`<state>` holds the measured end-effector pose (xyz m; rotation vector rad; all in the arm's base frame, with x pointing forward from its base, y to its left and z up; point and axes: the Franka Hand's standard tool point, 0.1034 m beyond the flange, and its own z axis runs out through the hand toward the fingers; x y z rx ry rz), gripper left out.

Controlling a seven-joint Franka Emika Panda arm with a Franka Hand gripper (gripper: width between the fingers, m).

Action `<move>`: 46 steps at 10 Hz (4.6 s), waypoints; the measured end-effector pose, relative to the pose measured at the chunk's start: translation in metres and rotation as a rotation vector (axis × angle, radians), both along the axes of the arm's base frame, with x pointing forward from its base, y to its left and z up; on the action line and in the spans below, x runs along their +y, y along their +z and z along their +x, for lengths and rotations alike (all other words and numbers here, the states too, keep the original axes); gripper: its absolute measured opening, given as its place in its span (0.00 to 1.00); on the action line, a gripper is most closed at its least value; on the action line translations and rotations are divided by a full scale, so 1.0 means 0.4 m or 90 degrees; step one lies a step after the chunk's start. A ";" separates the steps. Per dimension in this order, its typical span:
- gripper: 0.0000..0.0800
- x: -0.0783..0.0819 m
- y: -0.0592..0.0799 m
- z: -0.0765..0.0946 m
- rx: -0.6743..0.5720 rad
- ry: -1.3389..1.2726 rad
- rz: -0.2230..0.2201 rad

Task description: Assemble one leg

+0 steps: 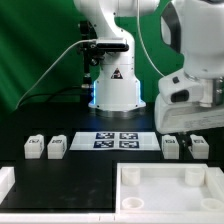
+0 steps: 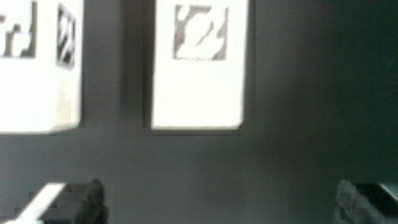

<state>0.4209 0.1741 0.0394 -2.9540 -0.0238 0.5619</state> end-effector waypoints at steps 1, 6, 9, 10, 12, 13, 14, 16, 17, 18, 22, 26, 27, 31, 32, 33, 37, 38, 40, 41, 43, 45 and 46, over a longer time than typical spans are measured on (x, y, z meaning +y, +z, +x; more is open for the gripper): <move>0.81 0.002 0.000 -0.010 0.092 0.008 0.000; 0.81 0.002 -0.020 -0.023 0.307 0.044 0.018; 0.81 0.003 -0.047 -0.063 0.328 0.038 0.007; 0.81 0.009 -0.057 -0.078 0.334 0.033 -0.002; 0.81 0.016 -0.069 -0.098 0.342 0.036 -0.007; 0.79 0.014 -0.068 -0.095 0.341 0.035 -0.007; 0.79 0.014 -0.068 -0.095 0.341 0.035 -0.007; 0.37 0.014 -0.068 -0.095 0.341 0.035 -0.007; 0.37 0.014 -0.068 -0.095 0.342 0.035 -0.007; 0.36 0.014 -0.068 -0.095 0.342 0.035 -0.007; 0.36 0.014 -0.068 -0.095 0.342 0.035 -0.007; 0.36 -0.012 -0.027 -0.043 0.309 0.050 0.010; 0.36 -0.041 0.038 -0.004 0.304 0.055 0.021; 0.37 -0.074 0.212 0.125 0.031 0.021 0.018; 0.37 -0.075 0.188 0.128 -0.018 0.014 0.015; 0.37 -0.077 0.182 0.145 -0.089 0.006 0.012; 0.37 -0.206 0.299 0.348 -0.333 0.042 0.020; 0.37 -0.217 0.317 0.384 -0.398 0.028 0.015; 0.37 -0.232 0.301 0.376 -0.499 0.025 -0.005; 0.37 -0.246 0.310 0.387 -0.569 0.022 -0.020; 0.37 -0.177 0.241 0.397 -0.573 0.012 -0.003; 0.37 -0.152 0.239 0.487 -0.590 0.008 0.007; 0.37 -0.155 0.227 0.503 -0.590 0.004 0.008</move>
Offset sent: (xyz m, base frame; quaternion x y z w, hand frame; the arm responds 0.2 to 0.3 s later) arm 0.0000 0.0000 0.0000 0.0000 -0.2667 0.0000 0.9638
